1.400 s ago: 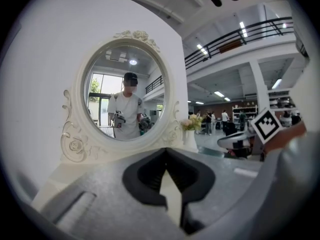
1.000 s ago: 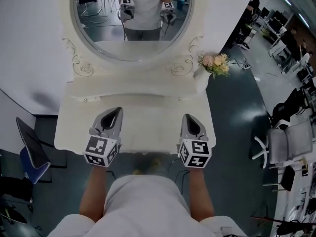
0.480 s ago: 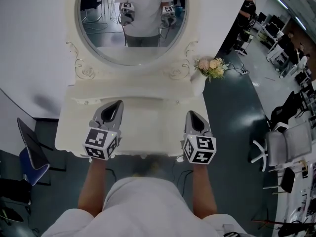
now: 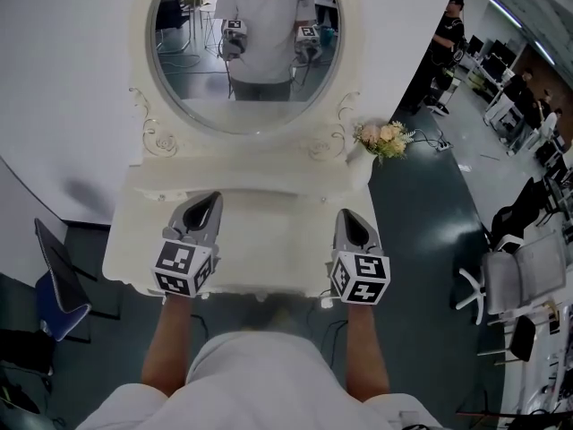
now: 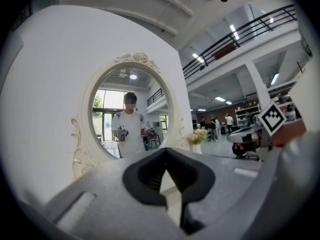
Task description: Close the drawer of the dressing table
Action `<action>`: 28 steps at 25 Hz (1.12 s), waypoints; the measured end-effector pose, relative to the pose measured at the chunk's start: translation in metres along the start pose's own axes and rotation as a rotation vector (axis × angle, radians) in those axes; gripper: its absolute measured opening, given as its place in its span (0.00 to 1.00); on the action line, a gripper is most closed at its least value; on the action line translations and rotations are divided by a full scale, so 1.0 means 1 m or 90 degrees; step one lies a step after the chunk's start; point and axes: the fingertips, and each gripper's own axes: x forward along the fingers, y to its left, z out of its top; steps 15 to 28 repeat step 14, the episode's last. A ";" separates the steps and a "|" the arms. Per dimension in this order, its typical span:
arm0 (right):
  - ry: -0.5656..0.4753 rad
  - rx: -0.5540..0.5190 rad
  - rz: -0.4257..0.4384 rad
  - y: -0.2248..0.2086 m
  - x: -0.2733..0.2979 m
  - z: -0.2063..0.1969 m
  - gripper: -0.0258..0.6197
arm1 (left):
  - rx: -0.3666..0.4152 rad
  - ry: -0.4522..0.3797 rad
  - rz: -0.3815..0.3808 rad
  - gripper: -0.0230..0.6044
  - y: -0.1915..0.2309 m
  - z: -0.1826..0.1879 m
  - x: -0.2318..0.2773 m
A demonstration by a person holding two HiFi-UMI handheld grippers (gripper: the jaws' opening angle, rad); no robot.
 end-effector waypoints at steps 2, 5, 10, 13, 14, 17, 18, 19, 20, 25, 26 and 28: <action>-0.003 0.000 0.002 0.001 0.000 0.001 0.04 | 0.002 -0.003 0.001 0.03 0.000 0.001 -0.002; -0.003 -0.002 0.003 0.002 -0.002 0.001 0.04 | 0.004 -0.007 0.005 0.03 0.001 0.002 -0.005; -0.003 -0.004 0.001 -0.003 -0.001 0.002 0.04 | 0.005 -0.011 0.008 0.03 0.001 0.005 -0.002; -0.011 0.008 0.002 -0.004 0.000 0.005 0.04 | 0.010 -0.016 0.010 0.03 0.004 0.008 -0.001; -0.014 0.013 0.003 -0.004 0.000 0.006 0.04 | 0.012 -0.018 0.011 0.03 0.006 0.010 0.000; -0.014 0.013 0.003 -0.004 0.000 0.006 0.04 | 0.012 -0.018 0.011 0.03 0.006 0.010 0.000; -0.014 0.013 0.003 -0.004 0.000 0.006 0.04 | 0.012 -0.018 0.011 0.03 0.006 0.010 0.000; -0.014 0.013 0.003 -0.004 0.000 0.006 0.04 | 0.012 -0.018 0.011 0.03 0.006 0.010 0.000; -0.014 0.013 0.003 -0.004 0.000 0.006 0.04 | 0.012 -0.018 0.011 0.03 0.006 0.010 0.000; -0.014 0.013 0.003 -0.004 0.000 0.006 0.04 | 0.012 -0.018 0.011 0.03 0.006 0.010 0.000; -0.014 0.013 0.003 -0.004 0.000 0.006 0.04 | 0.012 -0.018 0.011 0.03 0.006 0.010 0.000; -0.014 0.013 0.003 -0.004 0.000 0.006 0.04 | 0.012 -0.018 0.011 0.03 0.006 0.010 0.000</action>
